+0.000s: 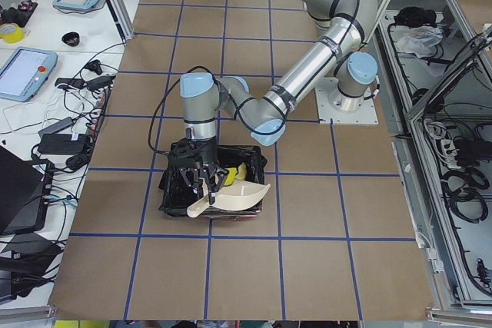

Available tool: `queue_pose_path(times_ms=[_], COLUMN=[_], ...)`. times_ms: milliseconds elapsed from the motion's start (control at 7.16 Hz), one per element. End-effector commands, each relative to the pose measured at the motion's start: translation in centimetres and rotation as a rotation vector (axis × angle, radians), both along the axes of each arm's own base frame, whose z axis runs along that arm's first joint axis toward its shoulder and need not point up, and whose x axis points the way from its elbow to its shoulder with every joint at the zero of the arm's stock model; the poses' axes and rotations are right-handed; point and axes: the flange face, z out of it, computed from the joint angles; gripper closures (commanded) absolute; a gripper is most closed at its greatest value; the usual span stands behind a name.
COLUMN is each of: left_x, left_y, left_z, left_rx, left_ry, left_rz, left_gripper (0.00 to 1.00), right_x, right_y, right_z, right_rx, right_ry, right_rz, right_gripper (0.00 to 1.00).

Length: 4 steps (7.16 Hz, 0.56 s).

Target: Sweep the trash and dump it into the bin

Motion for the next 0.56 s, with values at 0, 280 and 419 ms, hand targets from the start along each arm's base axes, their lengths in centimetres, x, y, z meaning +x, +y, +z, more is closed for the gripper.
queue_pose_path(times_ms=[0, 280, 419], left_x=[0.5, 2.6, 3.1], left_y=[-0.3, -2.5, -3.3], left_z=[0.3, 2.7, 3.4], left_rx=[0.050, 0.006, -0.012], left_ry=[0.030, -0.023, -0.041], left_rz=[0.008, 0.012, 0.011], left_gripper=[1.00, 1.00, 1.00], right_x=[0.0, 0.0, 0.0], right_y=[0.2, 0.5, 0.6], right_z=[0.4, 0.8, 1.0], right_rx=[-0.008, -0.016, -0.020], right_ry=[0.000, 0.000, -0.002], right_rz=[0.000, 0.000, 0.000], right_gripper=[0.00, 0.00, 0.00])
